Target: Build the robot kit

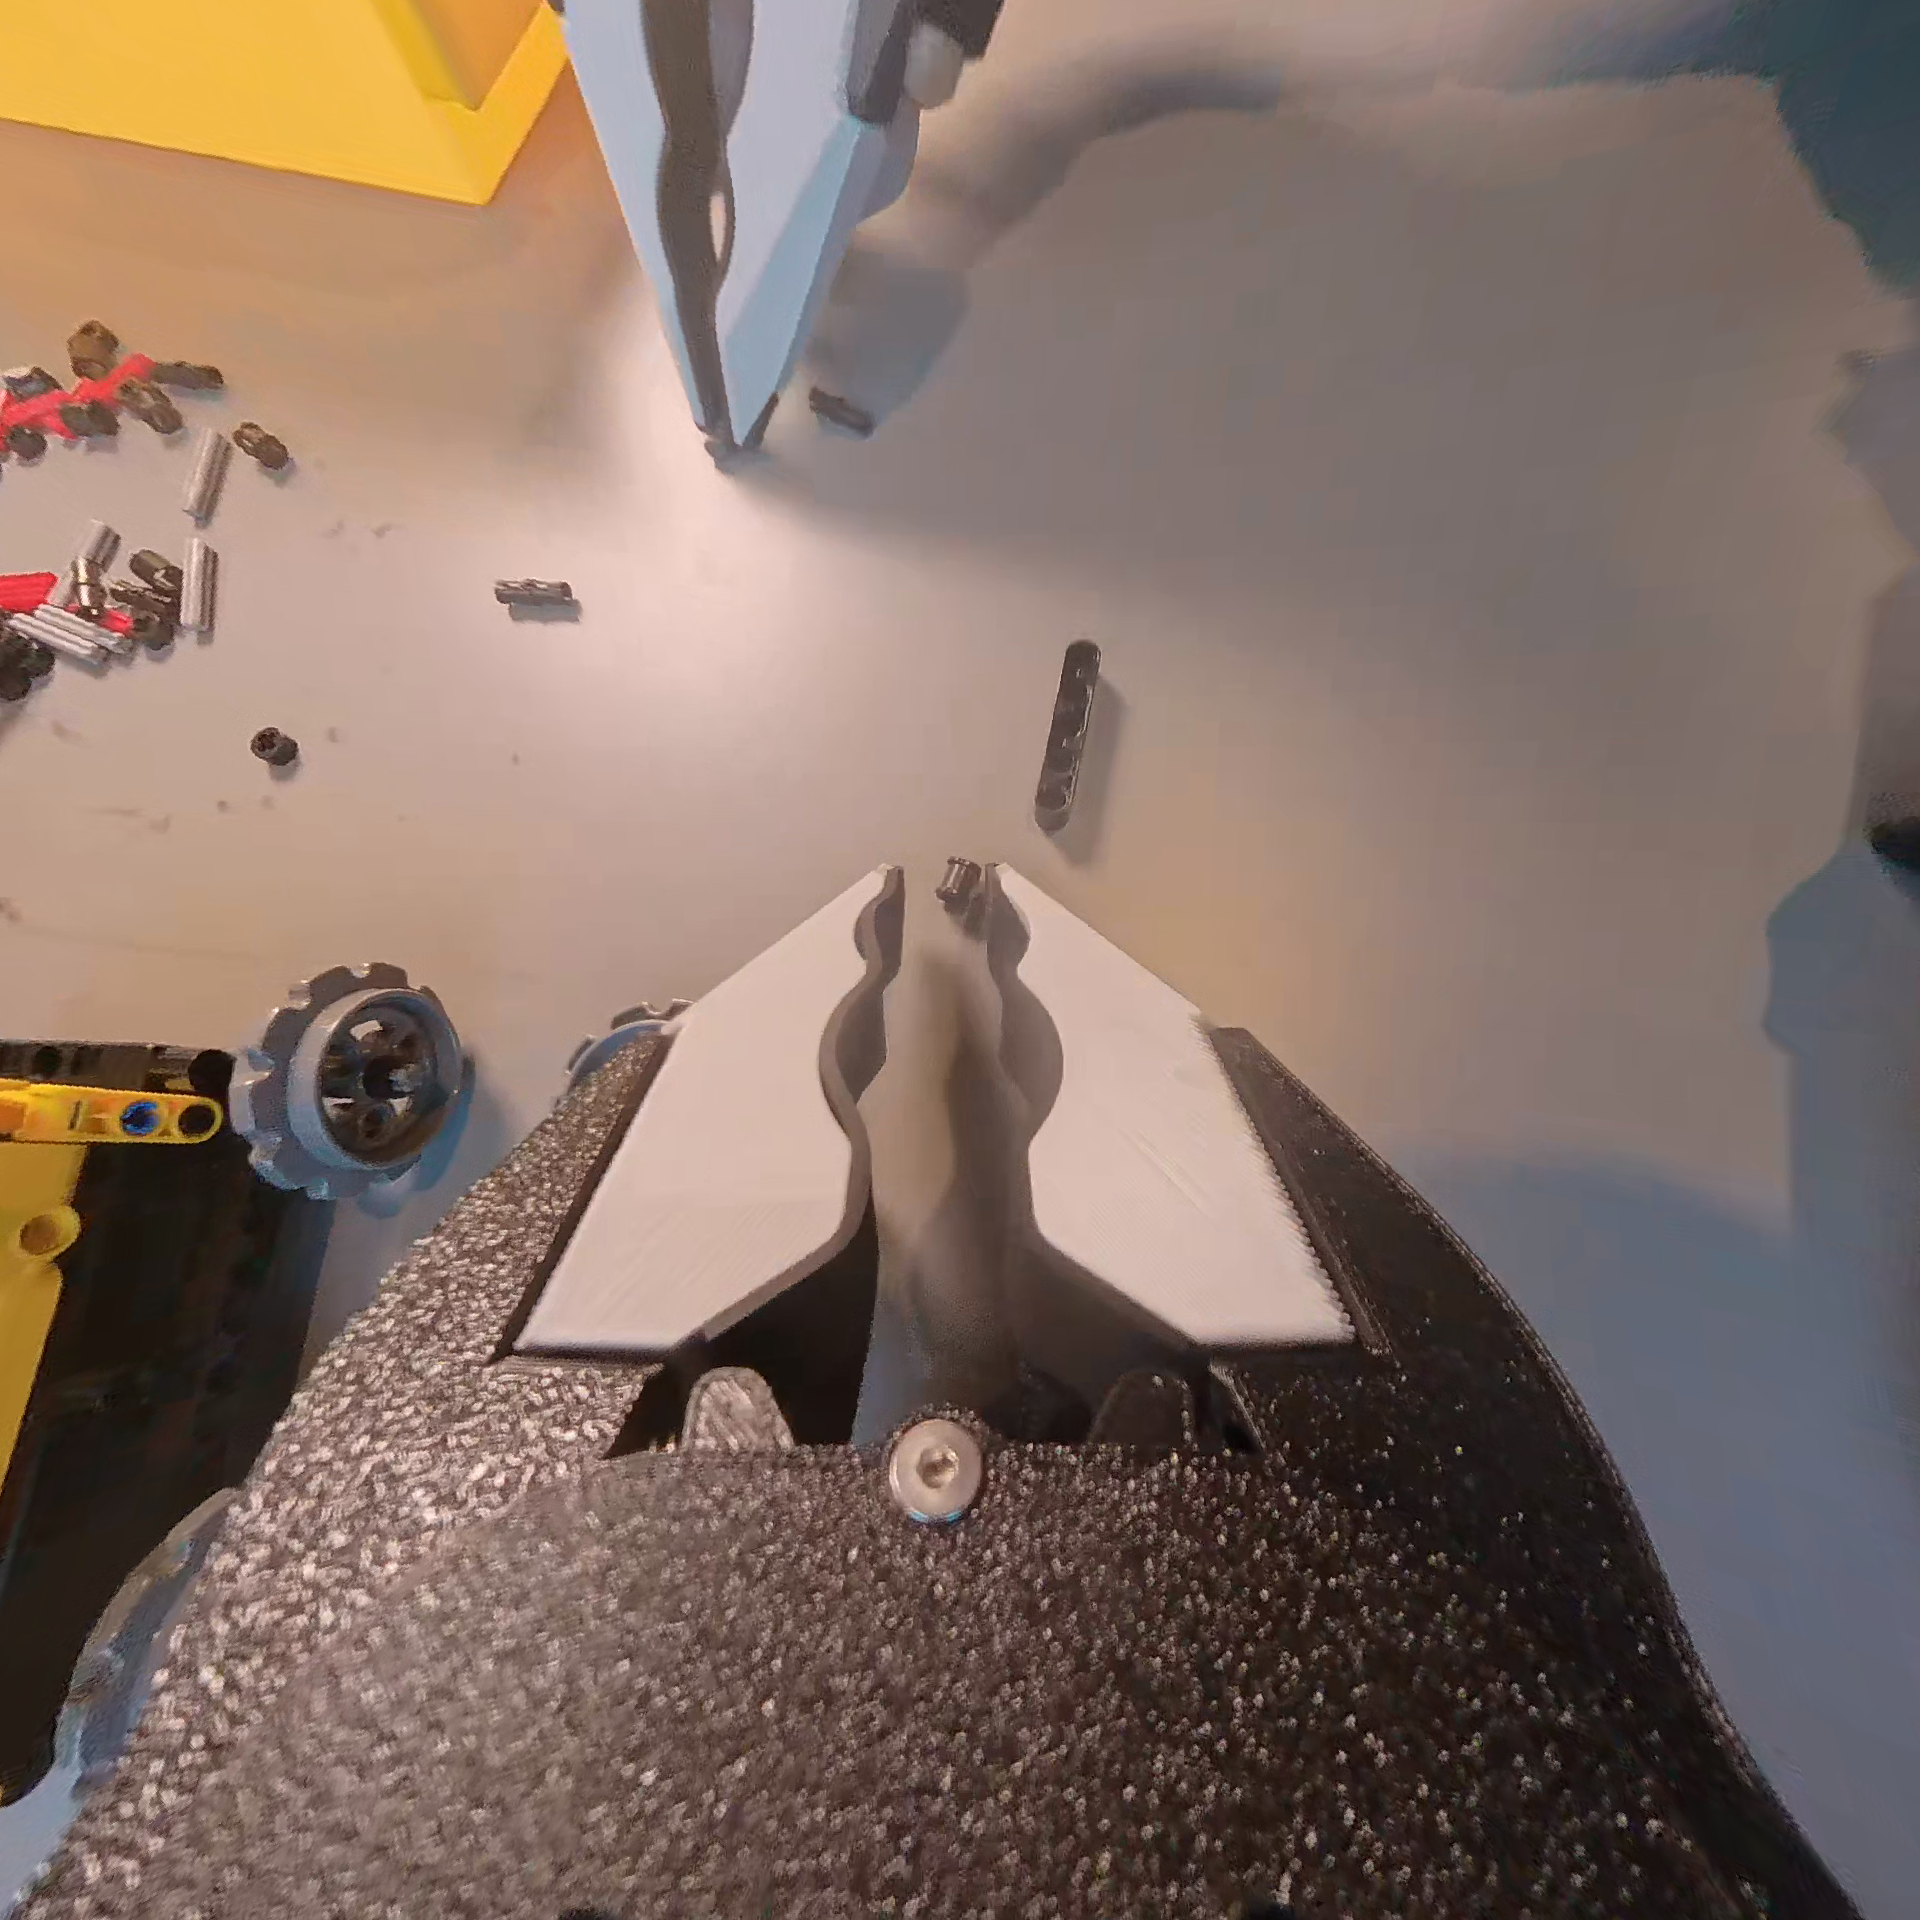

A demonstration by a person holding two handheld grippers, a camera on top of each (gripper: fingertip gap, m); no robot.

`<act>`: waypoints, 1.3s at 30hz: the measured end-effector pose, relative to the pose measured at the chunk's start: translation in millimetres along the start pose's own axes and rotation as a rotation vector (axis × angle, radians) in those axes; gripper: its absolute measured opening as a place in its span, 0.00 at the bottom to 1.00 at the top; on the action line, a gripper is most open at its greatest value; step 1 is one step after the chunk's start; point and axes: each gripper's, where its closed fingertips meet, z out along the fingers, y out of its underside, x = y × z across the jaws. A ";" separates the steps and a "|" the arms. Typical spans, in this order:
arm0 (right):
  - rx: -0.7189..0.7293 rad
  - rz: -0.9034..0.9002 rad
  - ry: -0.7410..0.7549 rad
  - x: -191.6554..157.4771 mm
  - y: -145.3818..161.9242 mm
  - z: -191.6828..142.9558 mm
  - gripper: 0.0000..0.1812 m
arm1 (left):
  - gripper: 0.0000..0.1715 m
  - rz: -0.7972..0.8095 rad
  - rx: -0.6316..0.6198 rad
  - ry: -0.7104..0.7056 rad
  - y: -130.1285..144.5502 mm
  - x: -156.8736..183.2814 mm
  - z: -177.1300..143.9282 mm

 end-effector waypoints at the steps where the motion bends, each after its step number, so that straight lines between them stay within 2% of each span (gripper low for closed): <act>1: 0.005 -0.013 0.005 -0.1 -0.8 0.2 0.02 | 0.08 -0.016 0.027 0.004 -3.8 -1.1 -3.0; 3: 0.084 -0.069 -0.002 -10.2 -14.3 -2.1 0.02 | 0.10 -0.052 0.103 0.020 -13.9 -3.7 -11.3; 6: 0.467 -0.045 -0.101 -48.4 -77.3 -27.1 0.02 | 0.11 -0.117 0.284 0.072 -38.8 -2.7 -30.1; 8: 0.745 0.049 -0.179 -69.8 -117.1 -53.3 0.02 | 0.12 -0.162 0.428 0.143 -60.9 3.4 -45.3; 10: 0.955 0.177 -0.260 -82.6 -142.5 -73.1 0.02 | 0.12 -0.180 0.537 0.174 -78.7 5.0 -57.7; 14: 1.181 0.391 -0.375 -88.0 -164.1 -88.8 0.02 | 0.11 -0.209 0.659 0.199 -99.0 5.0 -72.0; 17: 1.202 0.420 -0.401 -92.4 -166.5 -82.3 0.02 | 0.01 -0.220 0.701 0.215 -102.9 5.0 -78.3; 27: 1.096 0.294 -0.333 -92.1 -151.1 -82.3 0.02 | 0.01 -0.241 0.668 0.207 -93.2 -0.1 -80.0; 34: 1.095 0.277 -0.320 -94.5 -149.5 -82.1 0.02 | 0.03 -0.243 0.677 0.208 -93.2 0.6 -80.2; 39: 1.088 0.272 -0.322 -95.3 -148.7 -80.8 0.02 | 0.01 -0.230 0.657 0.220 -91.8 3.4 -79.2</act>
